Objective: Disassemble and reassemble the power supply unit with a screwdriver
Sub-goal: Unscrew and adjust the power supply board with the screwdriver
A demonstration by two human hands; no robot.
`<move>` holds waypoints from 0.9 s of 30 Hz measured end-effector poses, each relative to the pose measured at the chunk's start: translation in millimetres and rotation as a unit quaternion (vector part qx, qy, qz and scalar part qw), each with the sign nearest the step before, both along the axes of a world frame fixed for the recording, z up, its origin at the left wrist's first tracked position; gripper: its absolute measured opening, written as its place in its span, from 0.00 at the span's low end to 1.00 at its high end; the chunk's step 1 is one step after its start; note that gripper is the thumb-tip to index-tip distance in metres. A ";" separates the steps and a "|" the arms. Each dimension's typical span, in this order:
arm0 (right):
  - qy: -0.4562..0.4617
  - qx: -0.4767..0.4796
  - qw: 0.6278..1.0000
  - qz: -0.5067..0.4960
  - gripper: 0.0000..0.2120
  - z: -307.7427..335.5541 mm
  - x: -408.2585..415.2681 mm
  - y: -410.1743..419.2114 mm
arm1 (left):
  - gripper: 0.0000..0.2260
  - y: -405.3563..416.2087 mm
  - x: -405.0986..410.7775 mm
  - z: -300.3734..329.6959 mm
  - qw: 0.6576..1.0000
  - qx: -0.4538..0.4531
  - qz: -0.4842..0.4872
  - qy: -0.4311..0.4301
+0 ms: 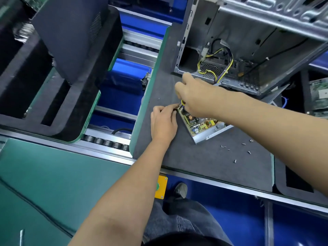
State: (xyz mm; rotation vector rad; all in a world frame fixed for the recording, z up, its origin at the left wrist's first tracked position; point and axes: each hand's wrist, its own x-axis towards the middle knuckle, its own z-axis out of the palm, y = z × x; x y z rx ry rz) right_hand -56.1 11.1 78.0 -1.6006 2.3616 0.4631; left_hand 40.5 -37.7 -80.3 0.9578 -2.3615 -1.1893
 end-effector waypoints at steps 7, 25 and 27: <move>0.070 0.024 0.993 0.088 0.07 6.0 -1.3 1.0 | 0.13 1.0 -3.6 -3.5 1.000 -0.006 0.020 -0.008; 0.091 0.058 0.986 0.124 0.04 13.2 -14.9 -1.2 | 0.17 2.8 -2.5 -3.1 1.000 -0.005 0.018 -0.006; 0.094 0.067 0.982 0.147 0.07 12.9 -7.5 -10.3 | 0.16 2.1 -1.9 -3.8 1.000 -0.007 0.015 -0.016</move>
